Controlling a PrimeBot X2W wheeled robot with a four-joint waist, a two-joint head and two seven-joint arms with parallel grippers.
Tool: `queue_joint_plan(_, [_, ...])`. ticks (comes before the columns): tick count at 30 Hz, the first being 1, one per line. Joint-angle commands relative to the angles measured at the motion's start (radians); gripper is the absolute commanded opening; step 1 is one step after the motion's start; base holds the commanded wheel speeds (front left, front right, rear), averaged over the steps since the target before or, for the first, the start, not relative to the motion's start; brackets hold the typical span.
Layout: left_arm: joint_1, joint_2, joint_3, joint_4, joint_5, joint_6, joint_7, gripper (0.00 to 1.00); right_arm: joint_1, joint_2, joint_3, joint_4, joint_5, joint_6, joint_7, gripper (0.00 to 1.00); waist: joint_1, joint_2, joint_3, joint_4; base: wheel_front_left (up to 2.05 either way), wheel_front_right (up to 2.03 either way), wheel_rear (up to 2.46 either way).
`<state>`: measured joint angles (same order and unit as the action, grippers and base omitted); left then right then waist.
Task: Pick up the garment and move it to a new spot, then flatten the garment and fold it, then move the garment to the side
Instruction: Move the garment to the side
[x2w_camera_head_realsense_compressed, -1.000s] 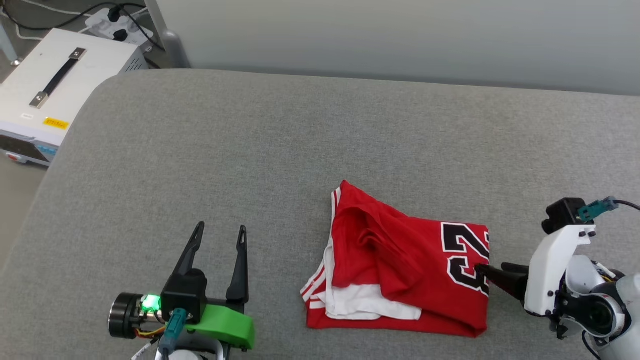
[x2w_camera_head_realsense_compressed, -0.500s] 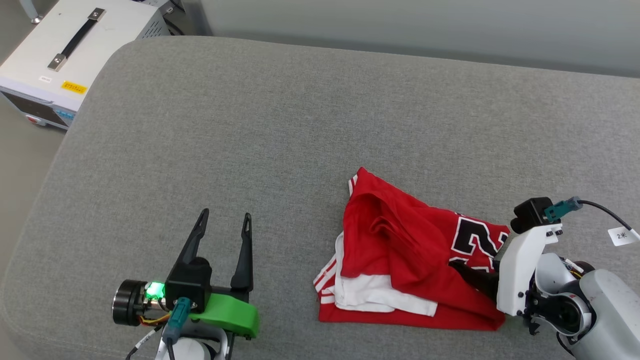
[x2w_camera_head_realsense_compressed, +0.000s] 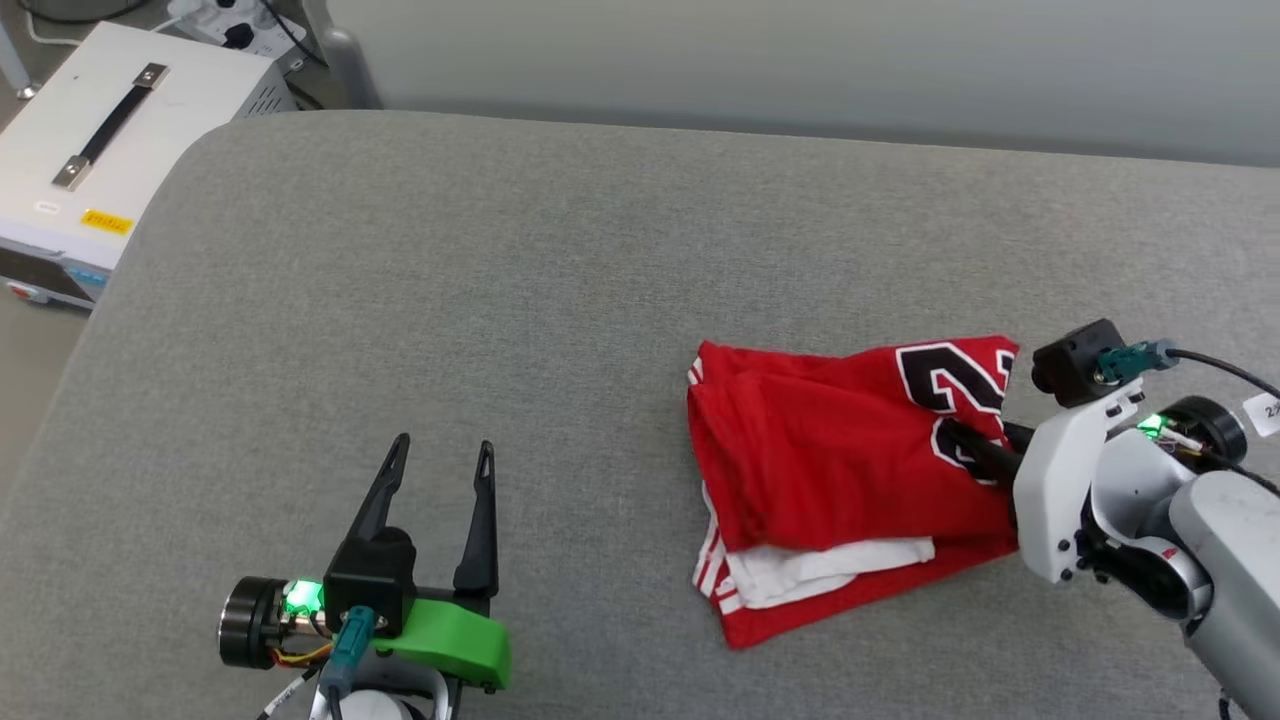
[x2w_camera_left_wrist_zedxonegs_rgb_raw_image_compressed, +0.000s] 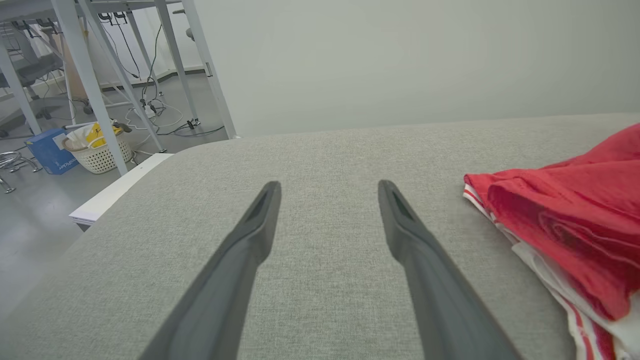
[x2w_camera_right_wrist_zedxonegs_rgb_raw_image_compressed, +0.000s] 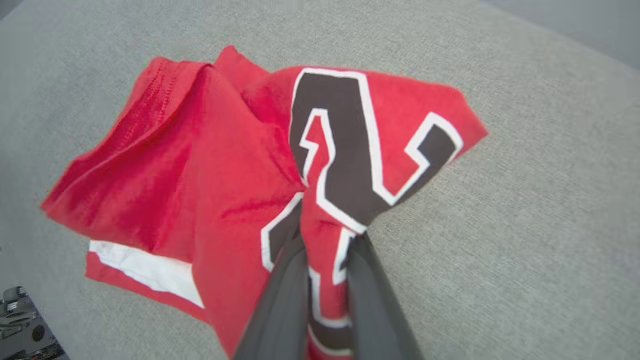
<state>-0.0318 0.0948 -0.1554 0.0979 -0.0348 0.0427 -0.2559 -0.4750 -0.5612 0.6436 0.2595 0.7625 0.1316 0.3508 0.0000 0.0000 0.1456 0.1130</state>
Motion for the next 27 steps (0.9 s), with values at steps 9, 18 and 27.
queue_joint_plan(9, [0.014,0.000,0.006,-0.017,0.006,0.002,-0.006,1.00,-0.074,-0.175,0.040,-0.112,-0.014,-0.001,0.017,0.00,0.0000,0.0000,-0.002,-0.173,0.00,0.00,0.00])
queue_joint_plan(18, [-0.023,0.031,0.026,-0.062,0.023,0.012,-0.006,1.00,-0.125,-0.266,-0.028,-0.096,0.023,-0.001,0.029,0.00,0.0000,0.0000,0.101,-0.297,0.00,0.00,0.00])
queue_joint_plan(27, [-0.115,0.063,0.026,-0.132,0.042,0.009,-0.006,1.00,-0.249,-0.354,-0.092,0.124,0.001,-0.001,0.008,0.00,0.0000,0.0000,0.265,-0.292,0.00,0.00,0.00])
